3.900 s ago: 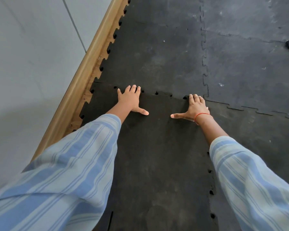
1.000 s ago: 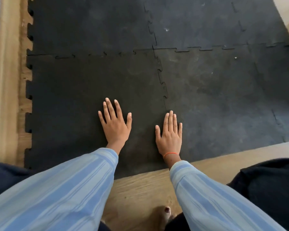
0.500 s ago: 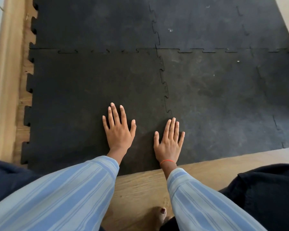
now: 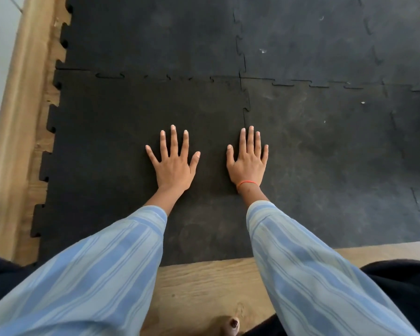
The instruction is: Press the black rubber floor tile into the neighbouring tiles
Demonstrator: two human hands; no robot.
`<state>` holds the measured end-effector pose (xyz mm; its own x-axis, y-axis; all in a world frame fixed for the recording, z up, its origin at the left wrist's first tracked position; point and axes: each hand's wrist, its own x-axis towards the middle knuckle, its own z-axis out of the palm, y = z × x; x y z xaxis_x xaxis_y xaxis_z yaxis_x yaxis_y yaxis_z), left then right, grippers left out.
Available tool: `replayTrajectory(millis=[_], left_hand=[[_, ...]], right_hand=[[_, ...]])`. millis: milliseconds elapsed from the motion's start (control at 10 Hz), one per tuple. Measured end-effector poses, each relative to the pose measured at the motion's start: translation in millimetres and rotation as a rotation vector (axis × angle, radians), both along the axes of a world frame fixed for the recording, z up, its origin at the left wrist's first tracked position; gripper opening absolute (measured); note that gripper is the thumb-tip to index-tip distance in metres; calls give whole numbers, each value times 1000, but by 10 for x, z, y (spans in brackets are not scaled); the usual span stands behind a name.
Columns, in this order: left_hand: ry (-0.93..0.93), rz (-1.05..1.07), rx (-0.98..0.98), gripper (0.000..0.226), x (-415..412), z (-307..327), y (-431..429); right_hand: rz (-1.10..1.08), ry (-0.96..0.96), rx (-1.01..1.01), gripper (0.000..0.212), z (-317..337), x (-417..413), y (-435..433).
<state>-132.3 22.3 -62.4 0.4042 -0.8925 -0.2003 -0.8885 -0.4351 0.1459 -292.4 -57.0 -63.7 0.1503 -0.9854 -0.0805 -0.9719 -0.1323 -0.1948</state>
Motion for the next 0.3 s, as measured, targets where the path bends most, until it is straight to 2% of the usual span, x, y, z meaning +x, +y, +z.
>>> replayTrajectory(millis=[100, 300], left_hand=[[15, -3, 97, 66, -16, 48, -6], [327, -43, 479, 66, 100, 747, -176]], right_hand=[[5, 53, 99, 63, 88, 21, 1], [-3, 180, 666, 70, 978, 159, -194]])
